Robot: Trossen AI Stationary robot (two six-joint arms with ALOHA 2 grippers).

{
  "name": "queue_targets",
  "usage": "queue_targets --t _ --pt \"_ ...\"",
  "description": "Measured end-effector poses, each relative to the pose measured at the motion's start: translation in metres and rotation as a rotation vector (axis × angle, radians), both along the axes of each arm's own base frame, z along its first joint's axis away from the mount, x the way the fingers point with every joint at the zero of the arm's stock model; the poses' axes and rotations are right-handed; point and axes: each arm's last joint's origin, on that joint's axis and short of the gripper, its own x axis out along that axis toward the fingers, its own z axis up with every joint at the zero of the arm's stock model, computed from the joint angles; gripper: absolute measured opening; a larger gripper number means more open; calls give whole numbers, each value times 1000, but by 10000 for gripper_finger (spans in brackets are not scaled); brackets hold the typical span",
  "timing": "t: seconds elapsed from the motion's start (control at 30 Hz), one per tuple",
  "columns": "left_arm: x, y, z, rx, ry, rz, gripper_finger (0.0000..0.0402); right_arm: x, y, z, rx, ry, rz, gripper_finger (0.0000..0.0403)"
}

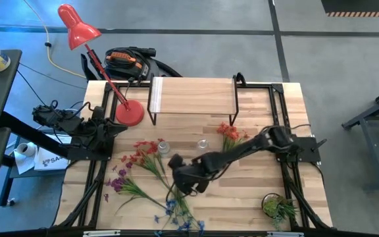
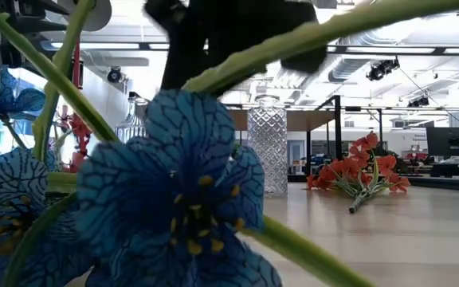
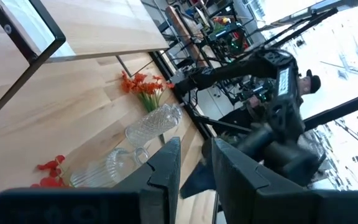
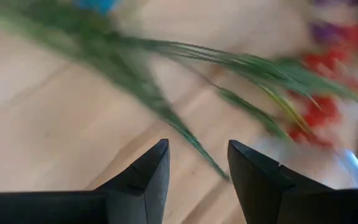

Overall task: Pick and place flowers into a vace then onto a shelf
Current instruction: Put the blue flowers into the right transparent flower vase

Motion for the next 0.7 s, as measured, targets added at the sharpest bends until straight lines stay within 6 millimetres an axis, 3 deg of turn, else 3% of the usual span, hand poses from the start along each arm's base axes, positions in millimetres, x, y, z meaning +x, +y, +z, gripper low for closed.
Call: queue_targets --t 0.2,0.47,0.7 --pt "0 0 0 -47 -7 10 127 7 9 -31 -95 100 226 154" --pt "0 2 0 -40 -14 66 127 14 10 -29 -41 29 250 154" --pt "0 2 0 -25 -10 75 127 25 3 -44 -60 -5 314 154"
